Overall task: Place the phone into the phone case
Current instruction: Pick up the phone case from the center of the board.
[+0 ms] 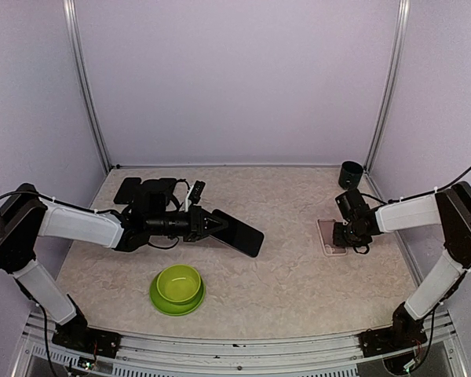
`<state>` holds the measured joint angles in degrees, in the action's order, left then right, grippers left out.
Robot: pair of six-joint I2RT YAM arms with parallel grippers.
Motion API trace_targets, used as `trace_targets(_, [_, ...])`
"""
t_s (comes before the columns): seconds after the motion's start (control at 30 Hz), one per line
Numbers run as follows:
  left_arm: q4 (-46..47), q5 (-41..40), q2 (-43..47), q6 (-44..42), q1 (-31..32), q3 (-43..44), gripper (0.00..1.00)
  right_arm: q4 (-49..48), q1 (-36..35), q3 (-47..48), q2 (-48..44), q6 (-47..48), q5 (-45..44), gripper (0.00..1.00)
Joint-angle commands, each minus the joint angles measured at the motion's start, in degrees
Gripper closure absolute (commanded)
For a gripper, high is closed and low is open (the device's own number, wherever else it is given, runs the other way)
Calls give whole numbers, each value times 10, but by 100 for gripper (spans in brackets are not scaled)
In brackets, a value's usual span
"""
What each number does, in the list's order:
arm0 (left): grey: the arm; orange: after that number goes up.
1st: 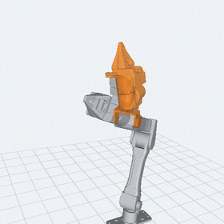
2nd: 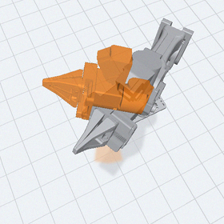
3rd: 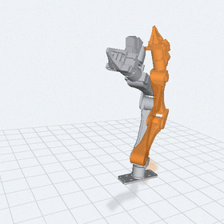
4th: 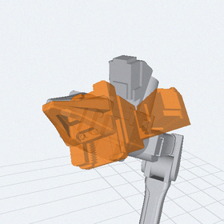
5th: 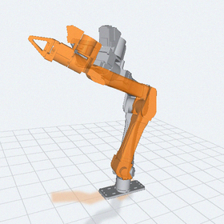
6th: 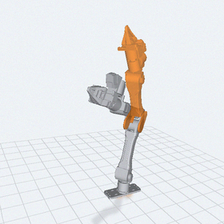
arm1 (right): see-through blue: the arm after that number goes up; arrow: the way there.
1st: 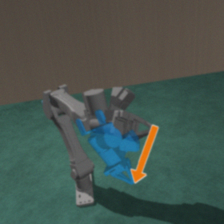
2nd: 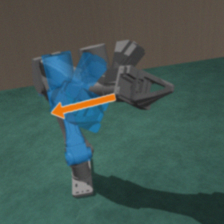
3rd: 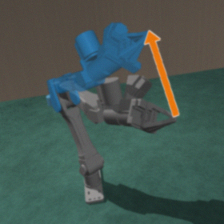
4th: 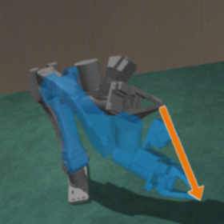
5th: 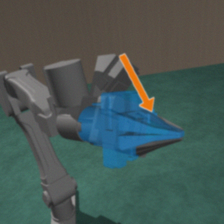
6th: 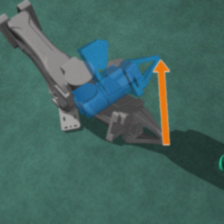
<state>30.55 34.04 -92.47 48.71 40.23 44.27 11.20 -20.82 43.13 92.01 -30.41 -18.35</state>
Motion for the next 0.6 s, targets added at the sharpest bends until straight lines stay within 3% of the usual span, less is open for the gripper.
trace_targets(0.0, [44,11,12,3,3,0,100,-8,8,6,7,8,8,70])
trace_targets(0.33, [42,12,17,5,3,4,100,-12,8,3,4,16,22,89])
trace_targets(0.43, [41,13,17,5,3,5,100,-16,8,1,2,22,30,99])
trace_targets(0.57, [42,13,16,5,3,5,100,-25,8,-3,1,29,46,100])
